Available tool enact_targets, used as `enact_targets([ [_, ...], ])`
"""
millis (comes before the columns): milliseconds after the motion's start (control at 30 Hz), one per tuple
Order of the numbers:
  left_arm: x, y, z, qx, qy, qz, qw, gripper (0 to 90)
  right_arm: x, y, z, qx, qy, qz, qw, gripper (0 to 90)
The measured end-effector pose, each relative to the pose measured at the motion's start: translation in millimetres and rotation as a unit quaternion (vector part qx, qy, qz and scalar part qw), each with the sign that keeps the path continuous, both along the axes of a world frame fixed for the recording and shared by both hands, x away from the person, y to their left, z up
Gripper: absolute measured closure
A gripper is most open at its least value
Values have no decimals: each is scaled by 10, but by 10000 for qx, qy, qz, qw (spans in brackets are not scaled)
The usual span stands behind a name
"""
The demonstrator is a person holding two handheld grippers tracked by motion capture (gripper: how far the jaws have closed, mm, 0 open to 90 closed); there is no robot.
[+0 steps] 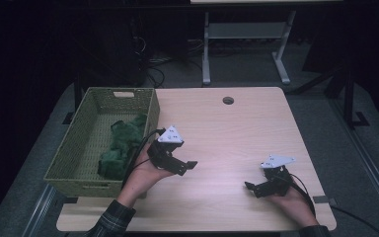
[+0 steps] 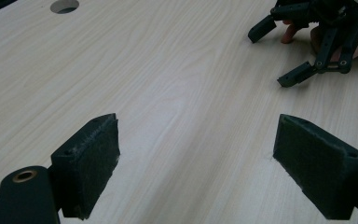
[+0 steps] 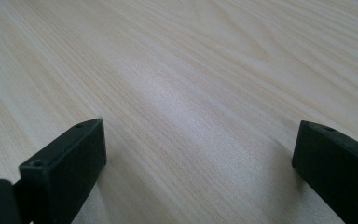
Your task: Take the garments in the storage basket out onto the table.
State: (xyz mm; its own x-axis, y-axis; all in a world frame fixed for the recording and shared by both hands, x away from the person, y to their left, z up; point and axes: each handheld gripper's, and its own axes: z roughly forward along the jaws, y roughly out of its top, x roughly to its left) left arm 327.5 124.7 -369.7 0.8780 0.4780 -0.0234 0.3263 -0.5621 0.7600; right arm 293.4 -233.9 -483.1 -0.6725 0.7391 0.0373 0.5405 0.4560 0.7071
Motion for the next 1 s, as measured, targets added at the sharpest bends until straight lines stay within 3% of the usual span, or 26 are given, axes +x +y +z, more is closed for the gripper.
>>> enact_targets([
  [433,146,134,81,-60,70,-83,9999,138,0,-5,-1,-10,-27,9,10000,26],
  [533,166,163,116,69,-6,-126,9999,138,-1,-5,0,-13,-26,7,10000,26],
  [733,207,236,153,38,27,-29,10000,138,0,-5,0,-14,-26,8,10000,26],
  [1000,245,383,204,125,-93,88,9998,138,-7,-7,2,-13,6,-1,10000,26],
])
